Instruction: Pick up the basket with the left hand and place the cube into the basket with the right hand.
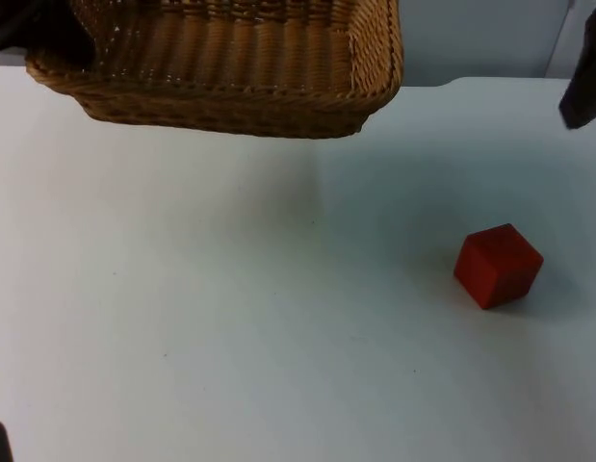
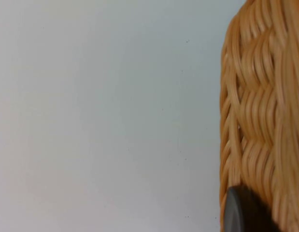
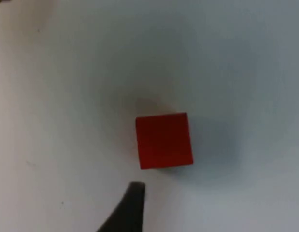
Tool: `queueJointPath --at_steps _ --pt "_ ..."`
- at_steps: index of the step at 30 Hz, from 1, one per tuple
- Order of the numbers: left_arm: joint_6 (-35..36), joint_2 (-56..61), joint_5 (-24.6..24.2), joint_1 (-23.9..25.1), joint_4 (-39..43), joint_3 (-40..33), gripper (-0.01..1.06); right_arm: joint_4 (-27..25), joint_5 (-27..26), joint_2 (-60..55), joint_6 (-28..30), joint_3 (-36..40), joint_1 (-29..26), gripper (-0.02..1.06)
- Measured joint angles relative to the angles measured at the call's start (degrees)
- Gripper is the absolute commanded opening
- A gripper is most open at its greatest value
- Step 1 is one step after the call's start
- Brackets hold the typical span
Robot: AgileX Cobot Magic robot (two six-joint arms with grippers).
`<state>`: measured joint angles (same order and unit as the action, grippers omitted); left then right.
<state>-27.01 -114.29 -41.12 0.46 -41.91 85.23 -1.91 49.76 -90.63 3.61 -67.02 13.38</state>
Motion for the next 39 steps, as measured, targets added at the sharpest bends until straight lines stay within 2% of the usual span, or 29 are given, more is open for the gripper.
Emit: queueJointPath --at_steps 3,8,17,28,34,36,38,39 --pt "0.0 0.0 0.0 0.0 0.0 0.0 0.00 0.2 2.2 -4.0 -0.6 0.0 1.4 1.05" --pt "0.0 0.0 0.0 0.0 0.0 0.0 0.00 0.2 2.6 -8.4 -0.8 0.0 2.6 1.05" --pt "0.0 0.0 0.0 0.0 -0.1 0.0 0.00 0.2 -2.6 -17.6 -0.4 0.0 3.1 1.05" --pt "-0.1 0.0 0.1 0.0 -0.1 0.0 0.00 0.2 -9.2 -22.3 1.1 0.0 3.1 1.05" --pt "-0.1 0.0 0.1 0.0 -0.1 0.0 0.00 -4.5 -11.5 -24.1 5.4 0.0 3.1 1.01" --pt "-0.1 0.0 0.1 0.0 -0.1 0.0 0.00 -6.3 -12.4 -24.2 6.7 0.0 3.2 0.86" --pt "-0.1 0.0 0.1 0.0 -0.1 0.0 0.00 -7.0 -12.8 -24.4 6.9 0.0 3.2 0.45" --pt "-0.1 0.0 0.1 0.0 -0.1 0.0 0.00 -7.5 -13.2 -24.4 7.1 0.0 3.2 0.45"
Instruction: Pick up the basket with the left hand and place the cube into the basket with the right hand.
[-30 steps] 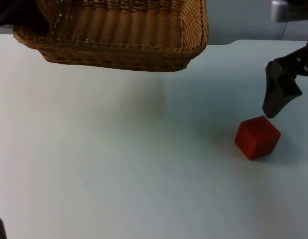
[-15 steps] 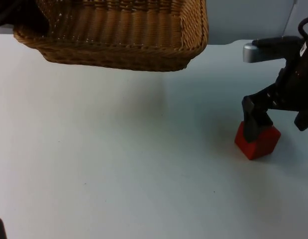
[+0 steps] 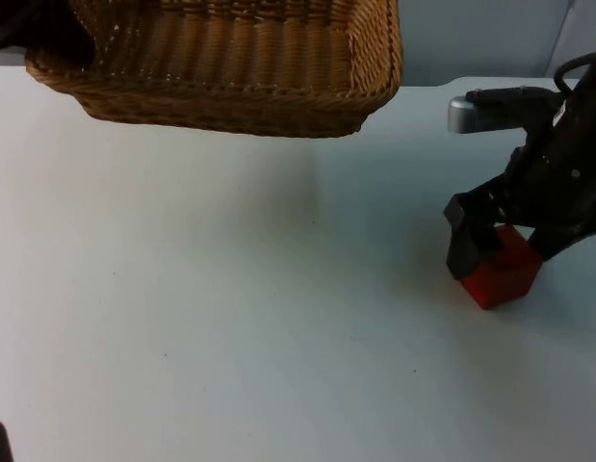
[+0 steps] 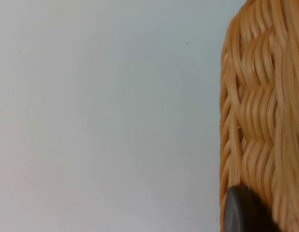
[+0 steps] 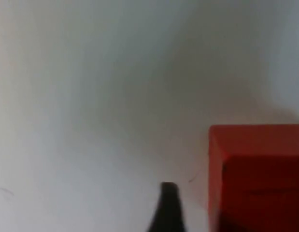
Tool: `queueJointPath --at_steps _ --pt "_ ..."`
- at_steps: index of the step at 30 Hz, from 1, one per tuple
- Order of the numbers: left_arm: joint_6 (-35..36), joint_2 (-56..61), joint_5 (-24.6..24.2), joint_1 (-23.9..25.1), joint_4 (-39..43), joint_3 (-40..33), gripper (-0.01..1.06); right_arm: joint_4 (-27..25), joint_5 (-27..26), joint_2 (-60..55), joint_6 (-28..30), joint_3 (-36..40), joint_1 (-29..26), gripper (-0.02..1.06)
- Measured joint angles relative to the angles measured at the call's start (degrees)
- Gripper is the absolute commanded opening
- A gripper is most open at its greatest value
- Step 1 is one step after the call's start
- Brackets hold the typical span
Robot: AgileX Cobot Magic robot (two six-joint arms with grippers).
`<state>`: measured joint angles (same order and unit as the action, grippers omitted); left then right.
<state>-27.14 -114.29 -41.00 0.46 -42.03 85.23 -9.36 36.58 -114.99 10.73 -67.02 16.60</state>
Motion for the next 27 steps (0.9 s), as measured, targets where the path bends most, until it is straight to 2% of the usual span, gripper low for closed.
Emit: queueJointPath --at_steps 1,2,3,4,6,7,8,10,13,14,18,19,21,24,25,27 --pt "0.0 0.0 0.0 0.0 0.0 0.0 0.00 -0.3 -0.3 0.0 0.0 0.0 0.0 0.27" --pt "0.0 0.0 0.0 0.0 0.0 0.0 0.00 -0.7 -0.9 0.0 -0.1 0.0 0.0 0.03" --pt "0.0 0.0 0.0 0.0 0.0 0.0 0.00 -0.7 -0.9 0.0 -0.1 0.0 0.0 0.00" --pt "0.0 0.0 0.0 0.0 0.0 0.0 0.00 -0.7 -1.3 0.0 -0.5 -0.1 0.0 0.00" --pt "0.0 0.0 0.1 0.0 0.0 0.0 0.00 2.4 -1.2 -0.1 -3.5 -1.4 0.0 0.00" --pt "0.0 0.0 0.1 0.0 0.0 0.0 0.00 5.6 -0.5 -0.1 -6.2 -2.8 0.0 0.00" --pt "0.0 0.0 0.1 0.0 0.0 0.0 0.00 5.6 -0.5 -0.1 -6.2 -2.8 0.0 0.00" --pt "0.0 0.0 0.1 0.0 0.0 0.0 0.00 12.9 2.5 0.3 -12.5 -6.9 0.0 0.00" --pt "0.0 0.0 0.1 0.0 0.0 0.0 0.00 22.6 8.6 1.6 -17.9 -15.1 0.0 0.00" --pt "0.0 0.0 0.1 0.0 0.0 0.0 0.00 22.6 8.6 1.6 -17.9 -15.1 0.0 0.00" --pt "0.0 0.0 0.3 0.0 0.0 0.0 0.00 24.3 13.1 3.4 -16.0 -26.7 0.5 0.00" --pt "0.0 0.0 0.3 0.0 0.0 0.0 0.00 24.3 13.1 3.4 -16.0 -26.7 0.5 0.00" --pt "0.0 0.0 0.4 0.0 0.0 0.0 0.00 23.9 14.0 4.0 -14.4 -31.8 1.6 0.00" --pt "0.0 0.0 1.3 0.0 0.0 0.0 0.00 22.6 14.2 4.1 -12.9 -38.2 4.0 0.00" --pt "0.0 0.0 1.3 0.0 0.0 0.0 0.00 22.6 14.2 4.1 -12.9 -38.2 4.0 0.00" --pt "0.0 0.0 2.0 0.0 0.0 0.0 0.00 19.2 13.7 4.1 -10.7 -41.7 5.8 0.00"
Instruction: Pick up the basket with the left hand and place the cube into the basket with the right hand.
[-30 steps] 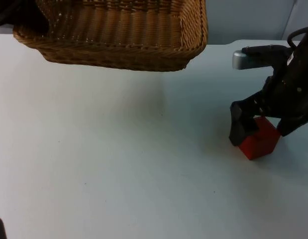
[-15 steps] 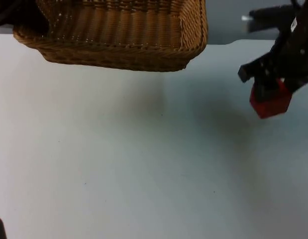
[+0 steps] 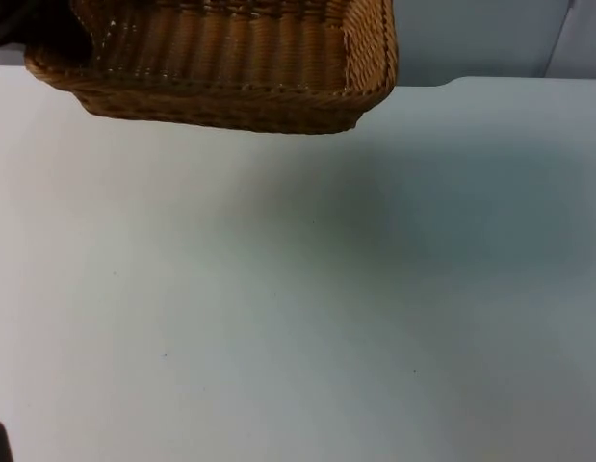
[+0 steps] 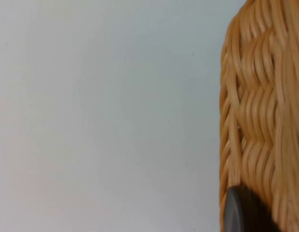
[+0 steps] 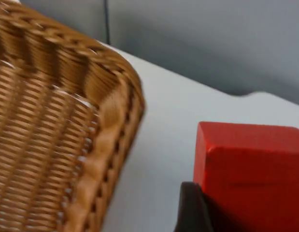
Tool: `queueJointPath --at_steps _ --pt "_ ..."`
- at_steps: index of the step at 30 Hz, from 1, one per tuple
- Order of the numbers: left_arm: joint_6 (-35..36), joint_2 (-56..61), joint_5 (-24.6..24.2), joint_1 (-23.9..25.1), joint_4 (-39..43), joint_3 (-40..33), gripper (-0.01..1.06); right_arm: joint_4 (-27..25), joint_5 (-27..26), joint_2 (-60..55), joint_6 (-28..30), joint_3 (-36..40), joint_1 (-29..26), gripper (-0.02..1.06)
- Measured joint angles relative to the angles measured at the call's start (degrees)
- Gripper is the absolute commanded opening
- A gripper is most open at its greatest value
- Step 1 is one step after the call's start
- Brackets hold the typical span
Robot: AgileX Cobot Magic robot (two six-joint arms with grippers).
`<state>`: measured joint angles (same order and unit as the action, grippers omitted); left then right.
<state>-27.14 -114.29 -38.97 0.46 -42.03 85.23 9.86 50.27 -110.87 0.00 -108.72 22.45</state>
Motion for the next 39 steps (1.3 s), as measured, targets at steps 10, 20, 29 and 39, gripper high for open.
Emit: queueJointPath --at_steps 10,20,29,39 --pt "0.0 0.0 0.9 0.0 0.2 0.0 0.00 -21.4 -2.7 -5.7 9.6 -2.5 2.1 0.00" --pt "0.0 0.0 1.2 0.0 0.2 0.0 0.00 -35.5 -2.5 -13.1 19.6 -2.5 3.1 0.00" --pt "0.0 0.0 1.2 0.0 0.7 0.0 0.00 -36.1 -3.6 -13.4 21.9 -2.5 4.0 0.46" --pt "-0.3 0.0 1.5 0.0 1.5 -0.2 0.00 -35.6 -5.8 -13.4 22.6 -2.5 4.1 0.95"
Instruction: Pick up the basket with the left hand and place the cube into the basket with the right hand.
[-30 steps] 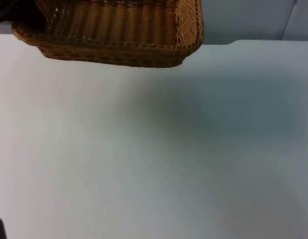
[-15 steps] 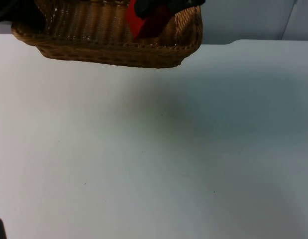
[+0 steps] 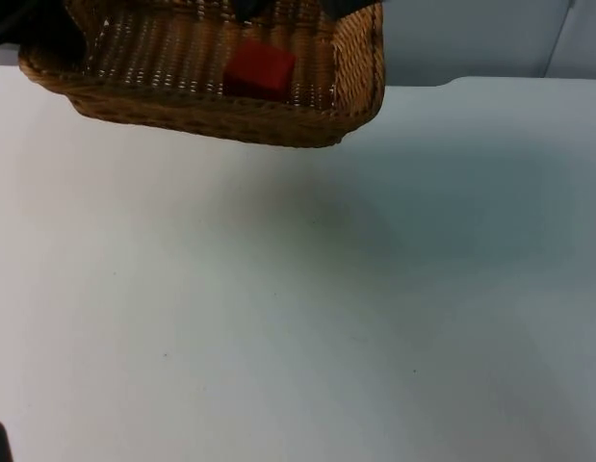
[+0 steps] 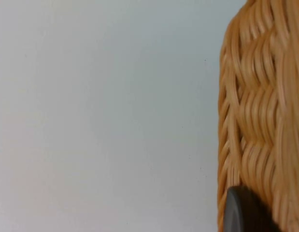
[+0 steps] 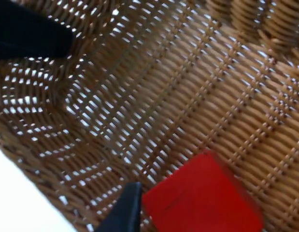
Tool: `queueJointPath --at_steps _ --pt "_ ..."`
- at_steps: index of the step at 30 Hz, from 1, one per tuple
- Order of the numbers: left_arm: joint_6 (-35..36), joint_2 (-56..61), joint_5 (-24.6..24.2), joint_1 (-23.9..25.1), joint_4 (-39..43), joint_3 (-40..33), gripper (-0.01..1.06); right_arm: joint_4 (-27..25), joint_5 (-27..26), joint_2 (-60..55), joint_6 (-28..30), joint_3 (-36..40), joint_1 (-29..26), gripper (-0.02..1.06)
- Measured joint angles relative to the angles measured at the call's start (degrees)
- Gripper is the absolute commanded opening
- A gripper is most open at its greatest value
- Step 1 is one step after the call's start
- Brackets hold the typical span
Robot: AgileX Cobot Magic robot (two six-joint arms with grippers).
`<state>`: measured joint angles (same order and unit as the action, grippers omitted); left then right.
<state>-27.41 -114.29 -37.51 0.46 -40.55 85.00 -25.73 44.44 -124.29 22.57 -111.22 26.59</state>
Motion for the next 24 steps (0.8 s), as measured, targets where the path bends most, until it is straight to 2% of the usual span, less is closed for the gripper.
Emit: queueJointPath --at_steps 2,3,4,6,7,8,10,11,12,14,16,18,19,23,24 --pt "0.0 0.0 0.1 0.0 0.0 0.0 0.00 0.9 -0.6 0.0 0.0 0.0 0.0 0.82" --pt "0.0 0.0 0.1 0.0 0.0 0.0 0.00 2.1 -1.5 0.5 0.0 0.0 0.0 0.82" --pt "0.0 0.0 0.1 0.0 0.0 -0.1 0.00 3.4 -2.6 1.2 -0.3 0.0 0.0 0.76" --pt "0.0 0.0 0.4 0.0 0.0 -0.1 0.00 8.5 -5.7 4.2 -3.2 0.0 0.0 0.60" --pt "0.0 0.0 0.4 0.0 0.0 -0.1 0.00 8.5 -5.7 4.2 -3.2 0.0 0.0 0.52" --pt "0.0 0.0 0.6 0.0 0.0 -0.1 0.00 11.9 -7.2 5.6 -5.6 0.0 -0.3 0.52" --pt "0.0 0.0 1.0 0.0 0.0 -0.1 0.00 19.9 -9.6 9.0 -11.9 0.0 -1.4 0.27" --pt "0.0 0.0 1.1 0.0 0.0 -0.1 0.00 24.8 -10.4 10.6 -16.0 0.0 -2.4 0.07" --pt "0.0 0.0 1.1 0.0 0.0 -0.1 0.00 24.8 -10.4 10.6 -16.0 0.0 -2.4 0.00" --pt "0.0 0.0 1.3 0.0 0.0 -0.1 0.00 34.2 -10.5 13.2 -24.2 0.0 -5.5 0.00" --pt "0.0 0.0 1.4 0.0 0.0 -0.1 0.00 39.9 -9.1 14.5 -29.3 0.0 -9.4 0.00" --pt "0.0 0.0 1.4 0.0 0.0 -0.1 0.00 42.1 -6.8 15.3 -31.5 0.0 -13.6 0.00" --pt "0.0 0.0 1.4 0.0 0.0 -0.1 0.00 42.1 -6.8 15.3 -31.5 0.0 -13.6 0.00" --pt "-0.1 0.0 1.5 0.0 0.0 -0.1 0.00 41.6 -1.1 15.4 -32.7 0.0 -21.1 0.00" --pt "-0.1 0.0 1.5 0.0 0.0 -0.1 0.00 41.6 -1.1 15.4 -32.7 0.0 -21.1 0.00"
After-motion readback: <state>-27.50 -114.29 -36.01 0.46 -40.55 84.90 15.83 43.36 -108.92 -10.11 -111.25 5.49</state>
